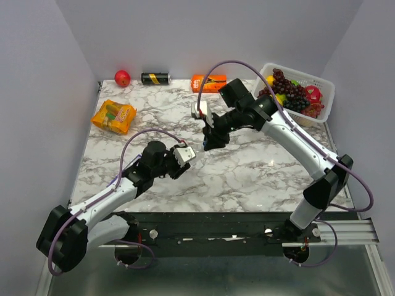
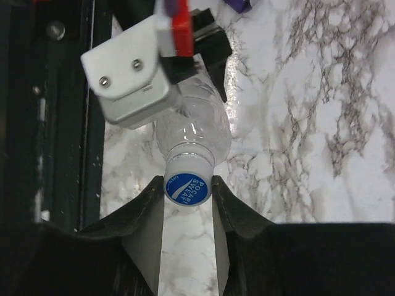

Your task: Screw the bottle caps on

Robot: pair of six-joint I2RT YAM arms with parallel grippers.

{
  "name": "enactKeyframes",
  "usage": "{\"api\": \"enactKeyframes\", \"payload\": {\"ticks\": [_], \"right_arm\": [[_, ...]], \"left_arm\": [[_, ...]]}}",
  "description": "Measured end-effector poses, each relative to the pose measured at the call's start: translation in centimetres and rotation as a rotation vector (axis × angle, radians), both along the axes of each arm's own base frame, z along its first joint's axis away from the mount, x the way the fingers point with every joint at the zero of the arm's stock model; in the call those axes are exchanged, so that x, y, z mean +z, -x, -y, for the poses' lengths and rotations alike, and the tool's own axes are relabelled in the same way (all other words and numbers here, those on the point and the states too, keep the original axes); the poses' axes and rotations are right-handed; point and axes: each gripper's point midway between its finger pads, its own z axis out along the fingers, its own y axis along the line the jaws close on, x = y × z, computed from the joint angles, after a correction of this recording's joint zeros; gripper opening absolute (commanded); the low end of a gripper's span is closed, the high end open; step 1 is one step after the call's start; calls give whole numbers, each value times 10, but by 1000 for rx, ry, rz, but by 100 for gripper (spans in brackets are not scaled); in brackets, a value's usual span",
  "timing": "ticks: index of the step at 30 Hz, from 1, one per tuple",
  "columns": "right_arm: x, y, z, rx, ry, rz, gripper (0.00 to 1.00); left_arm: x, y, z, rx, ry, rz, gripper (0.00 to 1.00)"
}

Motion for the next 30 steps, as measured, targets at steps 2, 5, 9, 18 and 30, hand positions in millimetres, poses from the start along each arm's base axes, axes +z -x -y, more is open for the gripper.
{"api": "enactKeyframes", "payload": {"ticks": [2,5,9,18,30], "right_arm": [[0,-15,-3,-128,-13,-131,22],[-4,-29,-5,-288,-44,-348,22],[-15,-33,-2,-447,-40,-615,28],[-21,-26,-7,-532,-11,-866,39],[63,-110,44,-467,-265,-448,67]], "left_arm": [[3,-12,-10,104,-15,46,0],[6,-27,-23,210,-66,116,0],[15,-47,-43,274,-203,282,0],[51,-71,-69,271,-449,692,0],[53,-43,-37,58,-377,540,0]]}}
